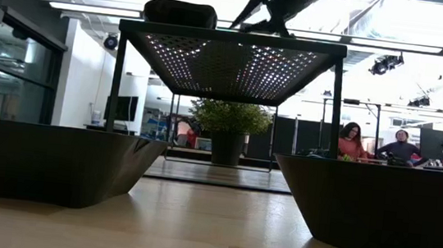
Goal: Pick & Place Mini shaped plates
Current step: Stack the distorted square plate on top of the distorted square plates on the shelf
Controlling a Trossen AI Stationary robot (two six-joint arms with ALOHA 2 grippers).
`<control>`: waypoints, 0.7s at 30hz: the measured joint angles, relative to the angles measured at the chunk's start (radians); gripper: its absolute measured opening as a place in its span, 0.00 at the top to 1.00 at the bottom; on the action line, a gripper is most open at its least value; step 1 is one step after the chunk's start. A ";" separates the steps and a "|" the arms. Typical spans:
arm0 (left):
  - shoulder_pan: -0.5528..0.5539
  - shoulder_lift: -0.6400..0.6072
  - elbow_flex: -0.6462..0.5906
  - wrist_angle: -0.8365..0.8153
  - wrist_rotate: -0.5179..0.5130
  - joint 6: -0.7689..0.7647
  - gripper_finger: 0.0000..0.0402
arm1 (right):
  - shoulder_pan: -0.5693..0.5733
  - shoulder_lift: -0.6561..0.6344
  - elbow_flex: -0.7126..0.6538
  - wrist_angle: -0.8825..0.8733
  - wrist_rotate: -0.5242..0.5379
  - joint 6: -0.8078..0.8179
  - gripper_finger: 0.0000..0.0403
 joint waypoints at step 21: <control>0.000 0.000 0.000 0.001 0.043 -0.002 0.67 | 0.113 -0.300 0.000 -0.264 -0.006 -0.226 0.93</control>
